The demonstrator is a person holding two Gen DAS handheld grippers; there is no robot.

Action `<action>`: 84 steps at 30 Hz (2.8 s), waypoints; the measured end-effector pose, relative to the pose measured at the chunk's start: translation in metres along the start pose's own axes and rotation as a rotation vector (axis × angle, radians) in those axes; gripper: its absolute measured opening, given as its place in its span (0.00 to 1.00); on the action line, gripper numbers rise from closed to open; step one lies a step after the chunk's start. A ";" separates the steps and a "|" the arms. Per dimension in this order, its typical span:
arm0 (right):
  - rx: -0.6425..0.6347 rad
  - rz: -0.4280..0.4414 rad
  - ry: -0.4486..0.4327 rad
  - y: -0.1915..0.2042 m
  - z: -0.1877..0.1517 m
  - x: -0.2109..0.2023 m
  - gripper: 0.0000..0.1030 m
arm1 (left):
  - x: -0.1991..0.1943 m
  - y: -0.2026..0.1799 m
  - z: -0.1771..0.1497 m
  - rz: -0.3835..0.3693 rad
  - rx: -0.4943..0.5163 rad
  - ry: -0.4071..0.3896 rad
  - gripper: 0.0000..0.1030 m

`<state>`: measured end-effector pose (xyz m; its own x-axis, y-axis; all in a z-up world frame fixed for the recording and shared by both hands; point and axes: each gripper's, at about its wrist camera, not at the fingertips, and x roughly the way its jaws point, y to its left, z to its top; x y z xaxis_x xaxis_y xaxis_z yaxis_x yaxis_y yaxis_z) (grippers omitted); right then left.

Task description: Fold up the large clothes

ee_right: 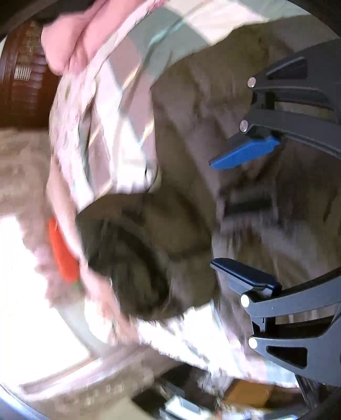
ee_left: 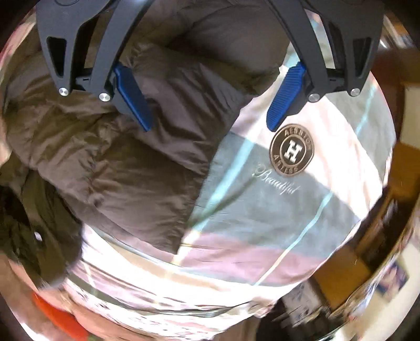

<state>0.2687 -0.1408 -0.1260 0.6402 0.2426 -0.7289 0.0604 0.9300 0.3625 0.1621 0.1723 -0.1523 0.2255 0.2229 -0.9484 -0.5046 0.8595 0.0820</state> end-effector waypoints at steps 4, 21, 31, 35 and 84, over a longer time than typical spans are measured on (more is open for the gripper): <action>-0.082 -0.094 0.215 0.010 -0.025 0.045 0.56 | 0.020 -0.016 -0.009 -0.014 0.063 0.114 0.87; -0.001 -0.323 0.457 -0.055 -0.058 0.048 0.77 | 0.018 -0.052 -0.033 0.086 0.266 0.099 0.95; -0.107 -0.225 0.353 -0.055 -0.065 0.002 0.83 | -0.008 -0.055 -0.037 0.026 0.276 0.049 0.95; -0.068 -0.389 0.464 -0.093 -0.080 0.037 0.84 | 0.015 -0.079 -0.044 0.141 0.372 0.098 0.95; -0.296 -0.440 -0.003 0.045 0.156 0.113 0.00 | -0.002 -0.084 -0.046 -0.007 0.251 0.214 0.98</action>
<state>0.4633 -0.1150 -0.1018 0.6052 -0.1886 -0.7734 0.1055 0.9820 -0.1569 0.1655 0.0787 -0.1715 0.0343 0.1373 -0.9899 -0.2765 0.9531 0.1227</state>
